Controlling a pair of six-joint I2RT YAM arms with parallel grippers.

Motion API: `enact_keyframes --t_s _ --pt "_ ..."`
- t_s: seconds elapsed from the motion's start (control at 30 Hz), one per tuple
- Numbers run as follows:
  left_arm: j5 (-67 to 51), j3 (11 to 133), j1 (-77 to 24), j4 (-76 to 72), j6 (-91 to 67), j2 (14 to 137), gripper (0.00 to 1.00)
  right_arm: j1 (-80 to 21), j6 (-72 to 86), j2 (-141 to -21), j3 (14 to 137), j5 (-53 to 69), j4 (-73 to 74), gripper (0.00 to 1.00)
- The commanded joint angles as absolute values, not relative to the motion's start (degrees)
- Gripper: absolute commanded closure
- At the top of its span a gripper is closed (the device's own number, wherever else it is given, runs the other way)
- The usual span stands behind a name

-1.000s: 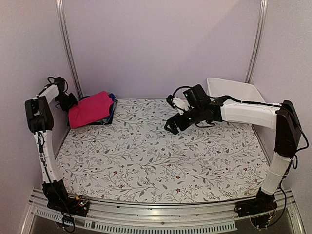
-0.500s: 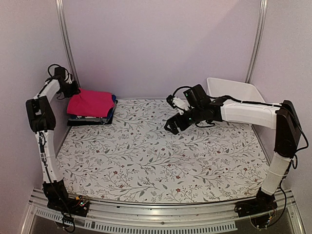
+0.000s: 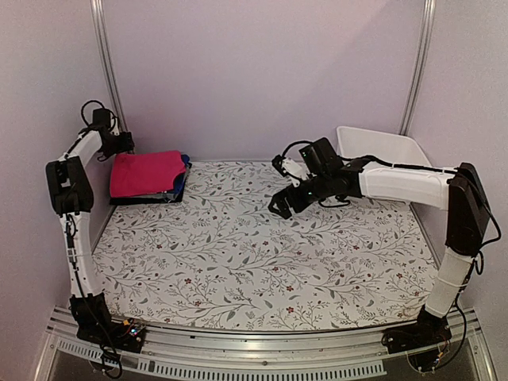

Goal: Fold and stack the mixed laundry pile
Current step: Reset both arms

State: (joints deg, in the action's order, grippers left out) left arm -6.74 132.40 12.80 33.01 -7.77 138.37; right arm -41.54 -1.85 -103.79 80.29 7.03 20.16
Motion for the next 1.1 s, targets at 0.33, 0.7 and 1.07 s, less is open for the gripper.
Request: enact_keyframes --t_s 0.33,0.7,1.07 --pt "2.8 123.3 5.8 33.5 -3.7 124.7 0.01 -41.1 -1.2 -106.2 83.6 8.3 21.2 0.01" --pt "-4.2 114.2 9.8 31.6 -12.8 130.8 0.04 -41.0 -0.3 -105.7 83.6 8.5 21.8 0.01" --pt "-5.3 132.5 11.6 36.9 -11.3 142.3 0.00 -40.8 -0.3 -103.0 81.9 5.3 23.3 0.01"
